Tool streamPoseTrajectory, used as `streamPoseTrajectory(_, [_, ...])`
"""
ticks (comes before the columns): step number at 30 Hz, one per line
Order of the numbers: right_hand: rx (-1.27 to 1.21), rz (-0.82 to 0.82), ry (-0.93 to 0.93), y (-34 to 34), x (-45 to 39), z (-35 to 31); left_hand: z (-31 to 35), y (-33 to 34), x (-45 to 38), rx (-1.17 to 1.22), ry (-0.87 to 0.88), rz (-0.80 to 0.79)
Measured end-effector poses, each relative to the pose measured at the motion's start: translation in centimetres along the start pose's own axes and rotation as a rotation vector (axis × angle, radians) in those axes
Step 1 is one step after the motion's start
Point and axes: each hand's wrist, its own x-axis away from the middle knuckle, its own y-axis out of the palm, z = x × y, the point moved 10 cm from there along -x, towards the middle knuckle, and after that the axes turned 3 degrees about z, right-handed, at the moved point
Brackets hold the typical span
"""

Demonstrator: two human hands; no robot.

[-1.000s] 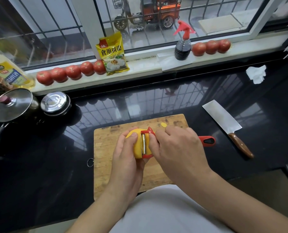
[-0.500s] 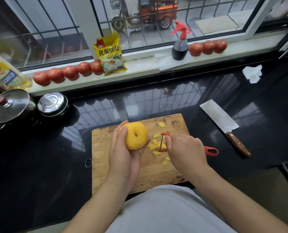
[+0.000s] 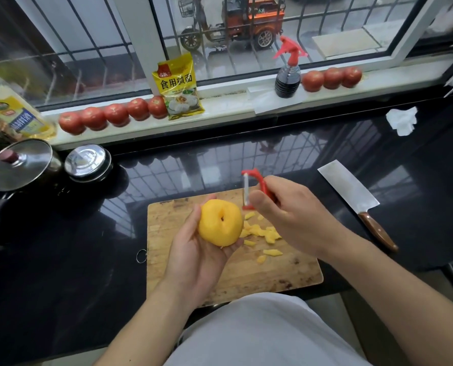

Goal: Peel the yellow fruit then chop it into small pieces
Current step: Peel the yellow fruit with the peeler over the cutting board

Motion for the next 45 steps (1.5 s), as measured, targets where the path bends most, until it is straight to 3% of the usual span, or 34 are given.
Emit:
streamPoseTrajectory(3, [-0.299,-0.220,0.191,1.8,0.7,1.5,0.5,-0.3,0.1,-0.064,0.045,-0.010])
streamPoseTrajectory(8, [-0.326,-0.027,0.352,4.6,0.6,2.8,1.0,-0.8,0.3,-0.249,0.152,0.019])
streamPoseTrajectory(14, [-0.161,-0.041,0.396,6.7,1.4,2.8,1.5,-1.4,0.8,-0.584,0.291,0.049])
streamPoseTrajectory(18, [-0.036,-0.019,0.438,7.7,1.9,4.3,0.2,-2.4,0.5,-0.723,0.294,0.078])
streamPoseTrajectory(23, [-0.208,-0.051,0.560,9.6,2.5,6.7,-0.6,-3.5,0.1,-0.786,0.260,0.141])
streamPoseTrajectory(26, [-0.338,-0.057,0.683,10.5,2.9,8.7,-0.3,-3.9,-0.3,-0.719,0.225,0.195])
streamPoseTrajectory(31, [-0.131,0.173,0.682,7.9,3.3,13.4,-1.5,-7.3,-1.0,-0.330,0.030,0.384])
streamPoseTrajectory(35, [0.066,-0.044,0.747,8.8,4.8,19.3,-3.8,-8.8,-1.0,0.000,-0.189,0.456])
streamPoseTrajectory(38, [0.113,0.176,0.784,3.9,6.4,23.0,-4.9,-8.6,-1.1,0.001,-0.273,0.430])
streamPoseTrajectory(40, [0.274,0.244,0.791,0.7,7.5,25.4,-5.7,-8.3,-1.1,-0.009,-0.325,0.391])
streamPoseTrajectory(45, [0.441,0.023,0.877,-0.3,9.7,30.7,-6.3,-6.2,-1.1,-0.084,-0.356,0.222])
